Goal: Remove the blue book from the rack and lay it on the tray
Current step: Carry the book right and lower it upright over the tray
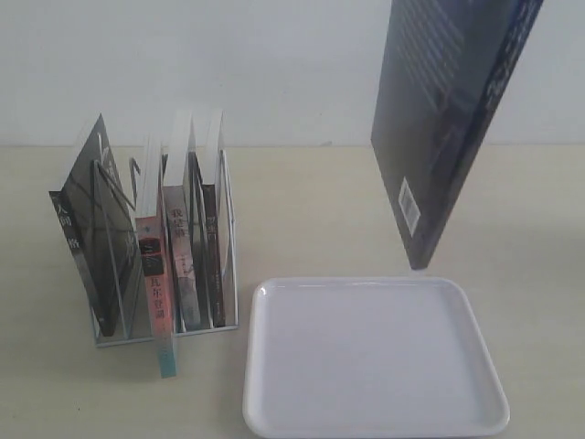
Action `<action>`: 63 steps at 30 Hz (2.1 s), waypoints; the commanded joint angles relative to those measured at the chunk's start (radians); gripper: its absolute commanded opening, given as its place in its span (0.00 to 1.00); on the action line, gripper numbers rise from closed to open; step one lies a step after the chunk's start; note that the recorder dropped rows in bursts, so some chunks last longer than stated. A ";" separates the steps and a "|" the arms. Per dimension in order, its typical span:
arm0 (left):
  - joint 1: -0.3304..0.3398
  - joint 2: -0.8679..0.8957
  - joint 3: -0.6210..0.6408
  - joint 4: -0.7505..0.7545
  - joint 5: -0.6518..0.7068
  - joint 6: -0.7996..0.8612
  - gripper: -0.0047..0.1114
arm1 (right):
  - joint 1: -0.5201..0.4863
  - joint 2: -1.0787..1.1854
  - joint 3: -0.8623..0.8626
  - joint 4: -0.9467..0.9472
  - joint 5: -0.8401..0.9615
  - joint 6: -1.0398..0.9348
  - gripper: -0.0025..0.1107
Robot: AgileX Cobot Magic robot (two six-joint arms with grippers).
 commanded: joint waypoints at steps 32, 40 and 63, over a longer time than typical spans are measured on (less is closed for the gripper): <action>0.000 -0.003 0.003 0.001 -0.007 -0.002 0.08 | -0.002 0.166 0.329 -0.202 -0.036 0.149 0.02; 0.000 -0.003 0.003 0.001 -0.004 -0.002 0.08 | -0.002 0.204 0.329 -0.204 -0.036 0.171 0.02; 0.000 -0.003 0.003 0.001 -0.004 -0.002 0.08 | -0.002 0.331 0.329 -0.187 -0.091 0.191 0.02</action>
